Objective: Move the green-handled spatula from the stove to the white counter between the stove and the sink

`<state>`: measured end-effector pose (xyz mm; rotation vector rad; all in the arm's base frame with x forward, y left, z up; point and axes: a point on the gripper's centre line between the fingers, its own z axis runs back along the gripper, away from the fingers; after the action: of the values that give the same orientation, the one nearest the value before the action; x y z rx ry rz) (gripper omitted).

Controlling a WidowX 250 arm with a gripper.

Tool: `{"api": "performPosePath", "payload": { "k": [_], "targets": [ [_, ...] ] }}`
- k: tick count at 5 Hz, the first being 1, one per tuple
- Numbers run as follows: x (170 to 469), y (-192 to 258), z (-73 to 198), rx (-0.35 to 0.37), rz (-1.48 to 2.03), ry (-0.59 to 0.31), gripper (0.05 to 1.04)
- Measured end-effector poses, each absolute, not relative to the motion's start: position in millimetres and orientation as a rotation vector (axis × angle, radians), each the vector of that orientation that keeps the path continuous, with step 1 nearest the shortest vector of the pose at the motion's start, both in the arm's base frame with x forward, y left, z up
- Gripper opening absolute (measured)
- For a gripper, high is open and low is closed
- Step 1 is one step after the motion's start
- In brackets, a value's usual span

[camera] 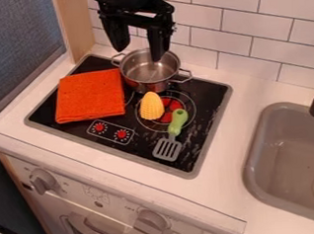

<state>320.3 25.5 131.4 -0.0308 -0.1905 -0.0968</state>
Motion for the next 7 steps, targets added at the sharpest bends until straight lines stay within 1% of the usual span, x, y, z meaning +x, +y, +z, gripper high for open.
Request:
{"api": "performPosePath", "payload": {
  "k": [1,2,3,4,5,6,7],
  "targets": [
    [317,25,123,-0.027,-0.089,-0.163,0.999],
    [312,2,116,0.015,-0.108,-0.171,0.999],
    [310,-8,111,0.05,-0.111,-0.197,0.999],
    [304,-29,101,0.072,-0.134,-0.215,0.999],
    [297,-34,83,0.076,-0.118,-0.225,0.999],
    [297,-36,67,0.064,-0.11,-0.221,0.999],
    [296,-31,57,0.059,-0.035,-0.209,0.999]
  ]
}}
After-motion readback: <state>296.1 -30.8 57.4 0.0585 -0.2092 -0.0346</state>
